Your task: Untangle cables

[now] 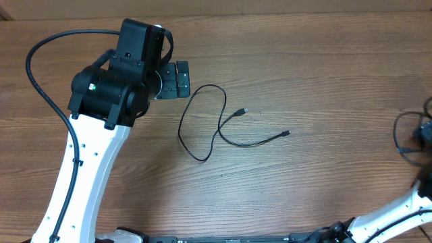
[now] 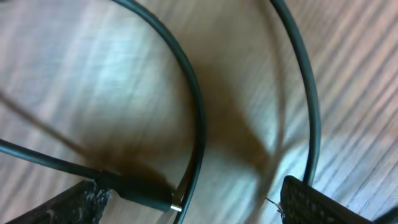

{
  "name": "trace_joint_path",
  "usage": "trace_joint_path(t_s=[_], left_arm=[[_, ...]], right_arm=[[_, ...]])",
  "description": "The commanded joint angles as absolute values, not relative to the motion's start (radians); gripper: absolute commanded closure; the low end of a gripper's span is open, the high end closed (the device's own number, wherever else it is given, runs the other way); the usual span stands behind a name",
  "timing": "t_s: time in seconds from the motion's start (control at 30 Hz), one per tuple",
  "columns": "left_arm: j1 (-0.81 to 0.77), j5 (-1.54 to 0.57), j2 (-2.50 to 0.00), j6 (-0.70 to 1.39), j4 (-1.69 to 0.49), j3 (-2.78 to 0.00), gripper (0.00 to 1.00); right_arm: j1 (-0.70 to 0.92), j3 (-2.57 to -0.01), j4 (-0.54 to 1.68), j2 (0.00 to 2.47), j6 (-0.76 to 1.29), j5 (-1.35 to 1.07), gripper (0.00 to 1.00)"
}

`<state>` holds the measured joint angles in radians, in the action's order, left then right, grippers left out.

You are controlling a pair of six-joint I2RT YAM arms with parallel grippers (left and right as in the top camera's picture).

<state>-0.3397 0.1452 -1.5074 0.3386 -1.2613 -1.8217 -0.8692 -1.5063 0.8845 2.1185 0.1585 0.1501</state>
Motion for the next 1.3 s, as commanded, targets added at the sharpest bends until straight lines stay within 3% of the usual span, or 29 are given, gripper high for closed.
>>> trace_joint_path(t_s=[0.0,0.1,0.43,0.63,0.77,0.93,1.0,1.13,1.27], left_arm=[[-0.339,0.138,-1.505,0.352,-1.260,-1.833,0.00],[-0.339,0.138,-1.505,0.352,-1.260,-1.833,0.00],[-0.339,0.138,-1.505,0.352,-1.260,-1.833,0.00],[-0.339,0.138,-1.505,0.352,-1.259,-1.833,0.00],[-0.339,0.138,-1.505,0.352,-1.260,-1.833,0.00],[-0.339,0.138,-1.505,0.352,-1.259,-1.833,0.00],[-0.339,0.138,-1.505,0.352,-1.260,-1.833,0.00],[-0.339,0.138,-1.505,0.352,-1.259,-1.833,0.00],[-0.339,0.138,-1.505,0.352,-1.260,-1.833,0.00]], right_arm=[[-0.930,-1.525,0.898,2.175,0.146,0.003,0.08],[-0.937,-1.607,0.945,2.163,0.100,-0.153,0.00],[-0.791,-1.831,1.048,1.976,0.094,-0.168,0.00],[-0.581,-1.834,1.104,1.827,0.018,-0.593,0.00],[-0.481,-1.827,1.185,1.829,0.018,-0.754,0.00],[-0.279,-1.803,1.287,1.829,0.027,-0.593,0.00],[-0.155,-1.782,1.323,1.829,0.108,-0.410,0.00],[0.027,-1.728,1.308,1.829,0.275,-0.131,0.00],[0.235,-1.607,1.204,1.831,0.397,-0.087,0.00]])
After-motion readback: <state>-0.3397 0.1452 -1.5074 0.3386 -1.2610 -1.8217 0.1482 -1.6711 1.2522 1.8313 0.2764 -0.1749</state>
